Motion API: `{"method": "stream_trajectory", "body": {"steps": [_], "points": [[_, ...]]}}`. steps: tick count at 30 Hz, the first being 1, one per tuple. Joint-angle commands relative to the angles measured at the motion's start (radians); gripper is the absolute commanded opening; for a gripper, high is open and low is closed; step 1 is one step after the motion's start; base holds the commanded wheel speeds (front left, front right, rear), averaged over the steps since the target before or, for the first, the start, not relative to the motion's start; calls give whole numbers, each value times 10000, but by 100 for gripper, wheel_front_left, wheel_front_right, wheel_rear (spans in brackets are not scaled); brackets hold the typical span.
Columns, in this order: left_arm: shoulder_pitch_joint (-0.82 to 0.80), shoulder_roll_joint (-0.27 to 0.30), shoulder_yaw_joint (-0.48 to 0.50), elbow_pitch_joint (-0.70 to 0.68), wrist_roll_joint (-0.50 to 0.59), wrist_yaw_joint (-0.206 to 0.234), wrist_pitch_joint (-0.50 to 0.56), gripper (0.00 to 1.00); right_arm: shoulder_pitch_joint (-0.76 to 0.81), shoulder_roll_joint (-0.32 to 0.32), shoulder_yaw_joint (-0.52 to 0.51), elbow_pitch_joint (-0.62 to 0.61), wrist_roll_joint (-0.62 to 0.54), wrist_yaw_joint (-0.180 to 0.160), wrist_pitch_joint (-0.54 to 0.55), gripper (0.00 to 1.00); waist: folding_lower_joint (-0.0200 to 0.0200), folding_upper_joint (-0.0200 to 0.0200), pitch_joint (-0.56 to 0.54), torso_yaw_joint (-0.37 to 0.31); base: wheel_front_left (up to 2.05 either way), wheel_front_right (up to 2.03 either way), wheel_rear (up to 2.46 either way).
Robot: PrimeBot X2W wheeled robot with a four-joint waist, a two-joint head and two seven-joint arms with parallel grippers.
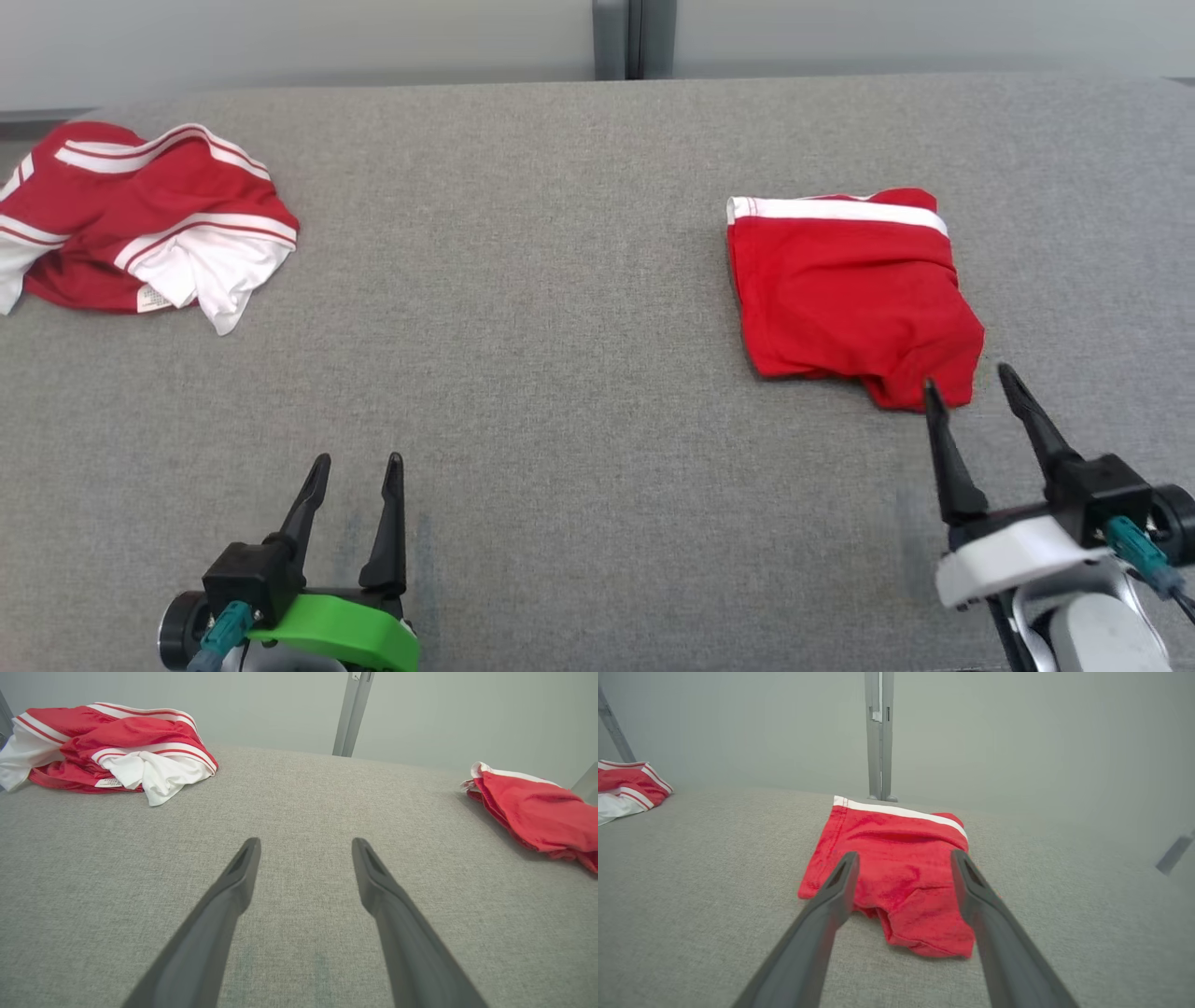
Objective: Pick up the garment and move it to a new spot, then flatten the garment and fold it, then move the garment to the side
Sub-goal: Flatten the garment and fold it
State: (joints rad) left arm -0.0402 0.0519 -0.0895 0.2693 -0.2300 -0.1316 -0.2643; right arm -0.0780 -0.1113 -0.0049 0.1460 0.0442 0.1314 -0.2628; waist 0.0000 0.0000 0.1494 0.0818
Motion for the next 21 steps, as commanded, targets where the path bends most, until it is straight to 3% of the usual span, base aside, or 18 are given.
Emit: {"method": "stream_trajectory", "body": {"steps": [1,8,21], "points": [[162,10,87,44,151,18,1,100,289,-27,-175,-78,-136,-14,-29,100,0,0,-299,-135,0,0,0],[541,12,715,16,651,18,0,100,1676,72,-1324,-208,-446,-14,-28,100,0,0,-776,-269,0,0,0],[1260,2,1542,-253,975,18,0,100,1769,77,-1077,100,-279,-14,-28,100,0,0,-1011,-507,0,0,0]]}}
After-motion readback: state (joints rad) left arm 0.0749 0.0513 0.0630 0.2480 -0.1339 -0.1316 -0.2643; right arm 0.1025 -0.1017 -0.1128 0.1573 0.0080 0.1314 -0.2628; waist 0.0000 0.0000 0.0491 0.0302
